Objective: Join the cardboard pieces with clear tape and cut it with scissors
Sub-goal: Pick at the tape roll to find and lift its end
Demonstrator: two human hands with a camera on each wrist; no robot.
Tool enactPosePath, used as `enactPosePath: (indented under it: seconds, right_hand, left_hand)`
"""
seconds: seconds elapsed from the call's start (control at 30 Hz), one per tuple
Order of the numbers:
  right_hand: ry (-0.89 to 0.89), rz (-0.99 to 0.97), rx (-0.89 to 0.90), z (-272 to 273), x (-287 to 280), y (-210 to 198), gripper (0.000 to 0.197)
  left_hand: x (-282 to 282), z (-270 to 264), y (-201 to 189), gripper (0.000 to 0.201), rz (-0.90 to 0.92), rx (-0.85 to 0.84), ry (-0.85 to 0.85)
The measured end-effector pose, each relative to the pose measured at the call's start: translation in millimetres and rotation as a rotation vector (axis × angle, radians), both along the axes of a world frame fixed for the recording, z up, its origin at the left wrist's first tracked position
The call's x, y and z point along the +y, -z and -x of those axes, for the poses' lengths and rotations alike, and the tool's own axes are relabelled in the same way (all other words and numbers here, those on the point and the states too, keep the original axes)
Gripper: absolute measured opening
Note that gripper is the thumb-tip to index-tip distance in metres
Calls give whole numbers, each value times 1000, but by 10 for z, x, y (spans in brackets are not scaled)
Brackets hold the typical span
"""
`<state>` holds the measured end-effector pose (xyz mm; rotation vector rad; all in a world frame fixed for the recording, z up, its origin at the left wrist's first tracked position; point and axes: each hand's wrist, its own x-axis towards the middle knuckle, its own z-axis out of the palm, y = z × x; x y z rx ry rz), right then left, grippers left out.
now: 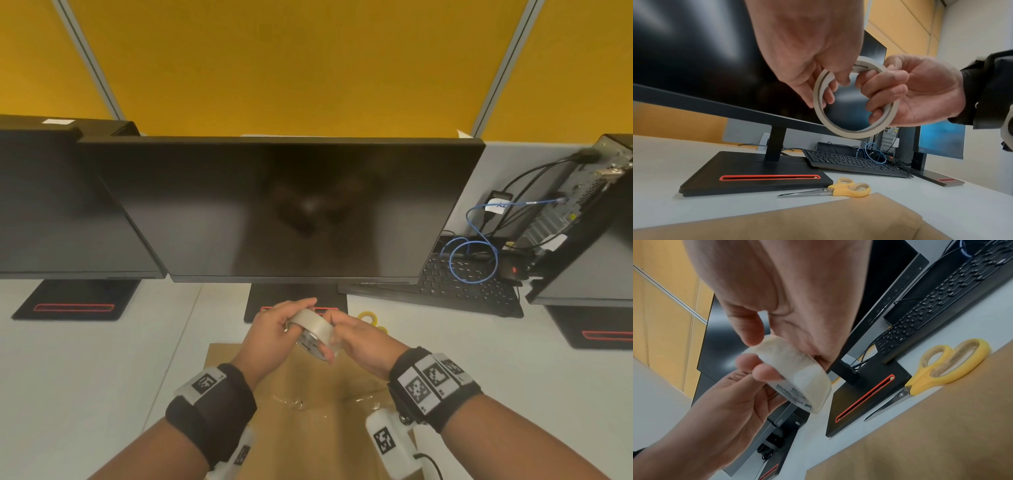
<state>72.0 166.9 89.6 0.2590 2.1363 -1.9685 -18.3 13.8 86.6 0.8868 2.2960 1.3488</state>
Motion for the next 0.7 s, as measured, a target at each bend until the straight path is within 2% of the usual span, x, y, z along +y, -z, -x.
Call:
enactPosePath:
  seconds: [0.03,0.1,0.17,0.2,0.33,0.43,0.53,0.6,0.7]
  right_hand:
    - [7,-6,10,9,4,-5,12]
    - [25,-18,16,15,23,-14,36]
    - [9,19,9,16,27,-13,42]
    - [-7,55,6,13,32,-12,40]
    - [-5,129,12,-5,43,-31,10]
    - [-1,107,29,5,33,-10,11]
    - [12,73,18,18,43,46,12]
    - [20,58,5,22,53,57,17]
    - [-5,63,14,27,0,81,13]
  left_hand:
    - [2,1,-10,51,-1,1,-3]
    - [9,6,-33,48,-1,3,-10]
    - [17,4,-49,49,-12,21,-20]
    - [16,3,-48,50,-18,27,-19]
    - [2,-9,-18,51,16,34,-13]
    - [6,-17,1,53,7,7,-29]
    - [-16,26,45,50,4,-133,-35]
    - [-90,79,163,59,127,-163,-14]
    - [-239,151,422,96,279,-244,-4]
